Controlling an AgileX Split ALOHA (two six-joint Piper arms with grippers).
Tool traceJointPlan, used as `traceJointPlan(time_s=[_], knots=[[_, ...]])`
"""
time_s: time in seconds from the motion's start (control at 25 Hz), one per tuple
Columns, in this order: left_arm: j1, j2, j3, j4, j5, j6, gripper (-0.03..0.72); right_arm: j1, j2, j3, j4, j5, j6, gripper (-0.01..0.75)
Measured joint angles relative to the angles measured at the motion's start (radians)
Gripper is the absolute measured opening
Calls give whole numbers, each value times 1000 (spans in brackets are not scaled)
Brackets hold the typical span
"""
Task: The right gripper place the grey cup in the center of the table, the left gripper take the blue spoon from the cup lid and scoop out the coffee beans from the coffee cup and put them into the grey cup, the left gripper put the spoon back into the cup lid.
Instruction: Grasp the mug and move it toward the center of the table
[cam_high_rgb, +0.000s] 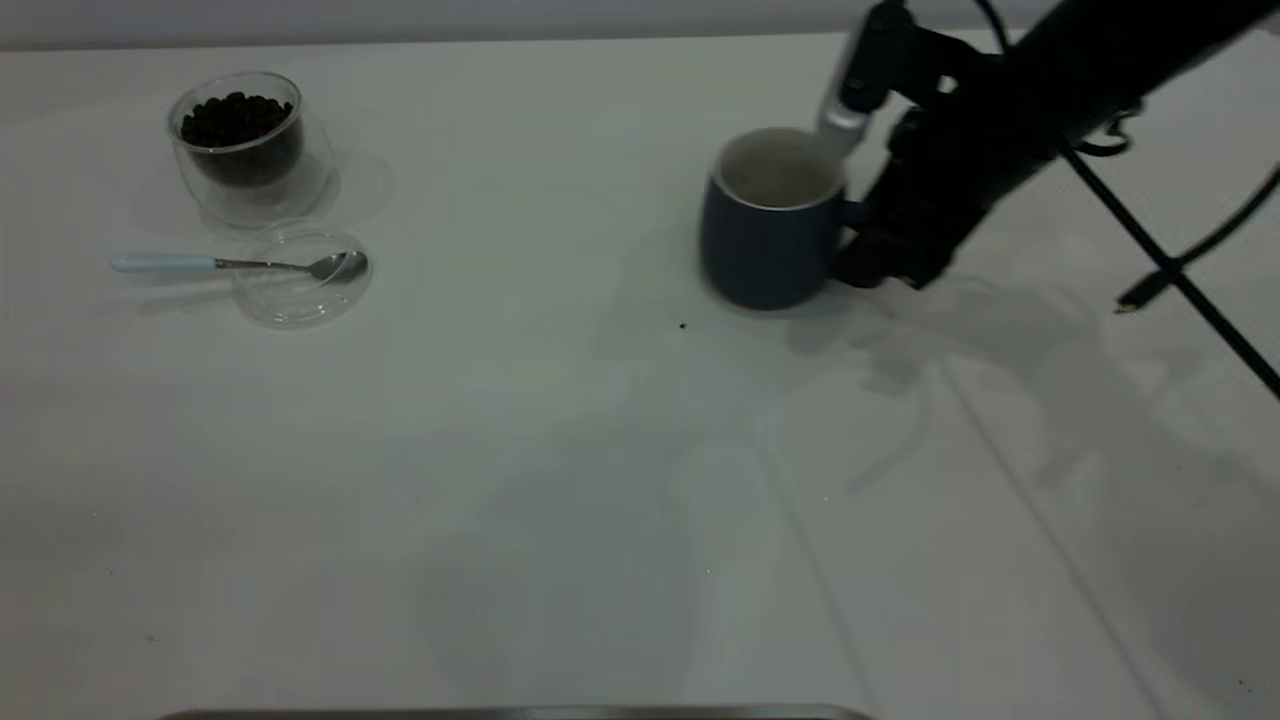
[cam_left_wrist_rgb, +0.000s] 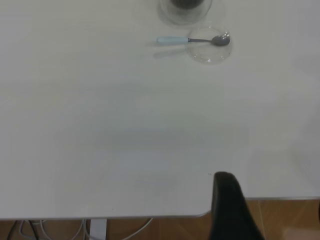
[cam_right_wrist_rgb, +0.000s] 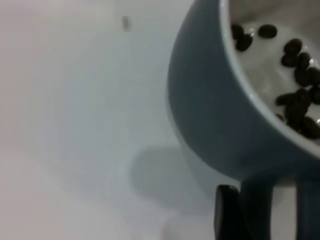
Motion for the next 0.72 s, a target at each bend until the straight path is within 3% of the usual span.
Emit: traceJointPlan(time_s=[0.4,0.72], knots=[[0,0,0,0,0,-1,486,99,71,-177,129,58,0,358],[0,0,0,0,0,-2,486,130,91,-205,163,100,0,358]])
